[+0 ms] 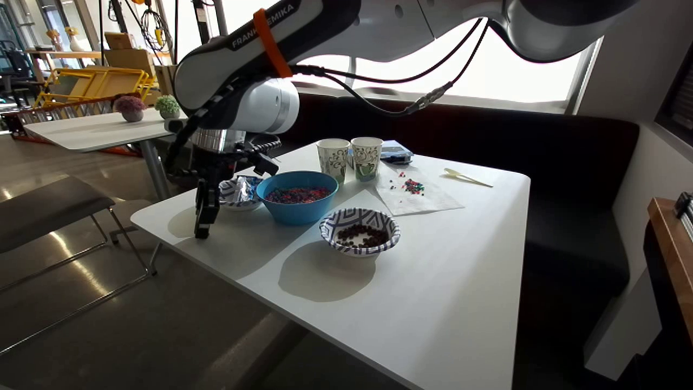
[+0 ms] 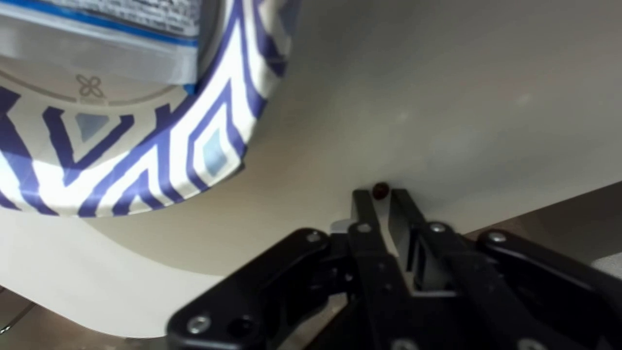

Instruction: Put the brown object in the bowl closest to you

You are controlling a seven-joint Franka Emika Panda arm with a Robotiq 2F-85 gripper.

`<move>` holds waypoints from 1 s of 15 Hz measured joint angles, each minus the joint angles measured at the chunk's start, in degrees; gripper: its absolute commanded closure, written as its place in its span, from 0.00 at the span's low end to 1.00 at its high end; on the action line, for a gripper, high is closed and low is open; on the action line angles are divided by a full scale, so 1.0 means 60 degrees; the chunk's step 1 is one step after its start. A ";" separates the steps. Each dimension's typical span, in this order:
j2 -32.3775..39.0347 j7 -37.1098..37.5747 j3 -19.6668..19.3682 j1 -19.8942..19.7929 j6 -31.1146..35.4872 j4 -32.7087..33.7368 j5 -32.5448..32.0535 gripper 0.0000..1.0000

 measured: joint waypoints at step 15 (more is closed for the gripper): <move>-0.0026 0.0229 -0.0172 0.0108 -0.0021 0.0001 -0.0007 0.81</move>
